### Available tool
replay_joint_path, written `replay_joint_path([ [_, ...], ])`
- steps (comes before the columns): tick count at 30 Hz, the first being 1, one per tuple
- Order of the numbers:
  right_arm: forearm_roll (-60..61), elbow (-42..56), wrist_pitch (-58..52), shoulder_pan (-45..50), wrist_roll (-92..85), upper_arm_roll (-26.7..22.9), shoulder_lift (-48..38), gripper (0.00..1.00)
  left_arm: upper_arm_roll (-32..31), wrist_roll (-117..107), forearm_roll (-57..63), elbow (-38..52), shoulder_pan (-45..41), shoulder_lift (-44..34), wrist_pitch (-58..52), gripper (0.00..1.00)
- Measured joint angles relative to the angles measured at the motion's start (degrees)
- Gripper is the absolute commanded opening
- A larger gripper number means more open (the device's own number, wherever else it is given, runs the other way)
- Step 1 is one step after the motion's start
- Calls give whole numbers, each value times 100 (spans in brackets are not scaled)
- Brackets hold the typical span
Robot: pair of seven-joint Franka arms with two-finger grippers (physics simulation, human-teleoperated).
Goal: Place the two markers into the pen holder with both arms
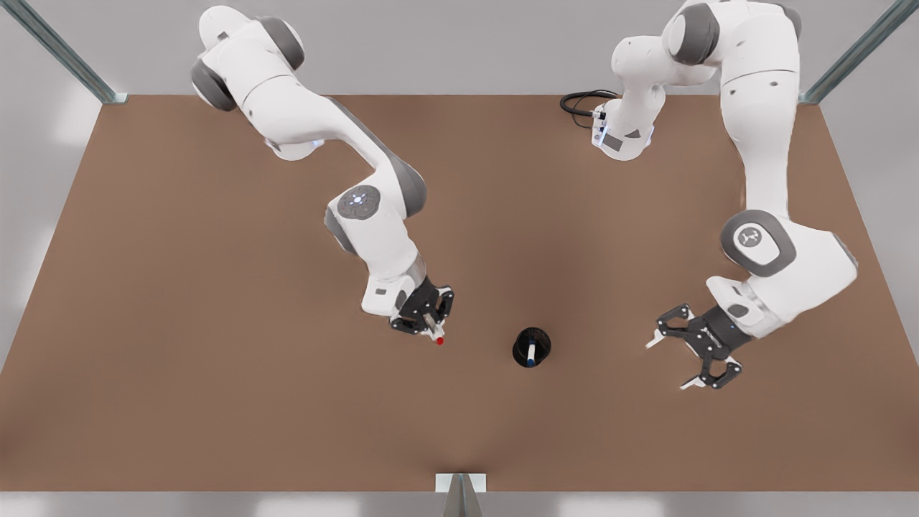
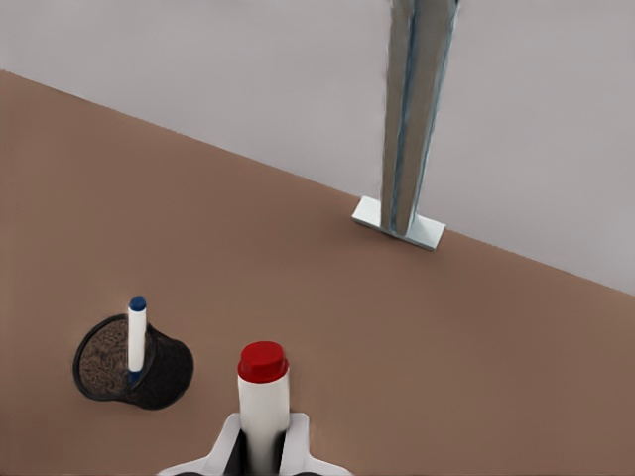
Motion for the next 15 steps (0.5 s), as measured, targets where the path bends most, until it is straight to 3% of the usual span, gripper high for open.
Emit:
replay_joint_path([
  [3,-227,1341,428,893,345,-553,991,21,34,-1062,2042,754,-61,-260,-1472,100],
  [6,-330,1856,1023,1395,637,-964,1461,21,-45,-2071,3343,792,-48,-872,-2431,100],
  [15,-440,2248,2564,2260,1328,-2400,2461,21,-78,-4398,4237,711,-196,-945,-3603,100],
])
